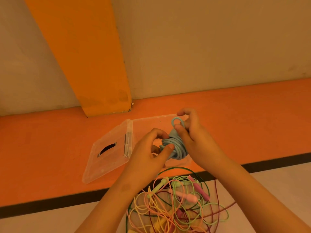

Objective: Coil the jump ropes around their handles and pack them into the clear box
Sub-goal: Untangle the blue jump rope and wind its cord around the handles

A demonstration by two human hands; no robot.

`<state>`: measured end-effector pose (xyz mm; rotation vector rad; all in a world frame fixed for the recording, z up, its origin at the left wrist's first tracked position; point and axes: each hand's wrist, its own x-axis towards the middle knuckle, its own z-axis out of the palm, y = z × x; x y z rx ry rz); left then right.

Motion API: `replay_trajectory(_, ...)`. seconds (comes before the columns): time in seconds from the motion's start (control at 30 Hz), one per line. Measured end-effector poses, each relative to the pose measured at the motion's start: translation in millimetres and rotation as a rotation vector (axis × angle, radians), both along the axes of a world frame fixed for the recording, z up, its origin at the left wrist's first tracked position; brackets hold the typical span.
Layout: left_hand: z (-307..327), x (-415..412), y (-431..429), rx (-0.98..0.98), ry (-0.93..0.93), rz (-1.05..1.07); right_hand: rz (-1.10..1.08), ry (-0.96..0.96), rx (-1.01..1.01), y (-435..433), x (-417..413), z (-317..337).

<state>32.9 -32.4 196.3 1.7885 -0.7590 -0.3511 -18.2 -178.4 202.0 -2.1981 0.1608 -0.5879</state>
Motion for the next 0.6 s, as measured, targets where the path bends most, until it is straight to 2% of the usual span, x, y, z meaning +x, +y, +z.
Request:
replay_trajectory(0.13,-2,-3,1,0.055,-0.001,-0.052,-0.017,0.028,-0.073,-3,0,-2)
replay_trajectory(0.3,-6,-2,1,0.078,-0.011,-0.094,0.066,0.062,-0.246,-5,-1,0)
replay_trajectory(0.47,-10,1,3,0.083,0.016,-0.128,0.107,0.092,-0.224,-9,-5,2)
replay_trajectory(0.6,-9,2,3,0.065,0.044,-0.07,0.096,0.11,-0.23,-11,-7,3)
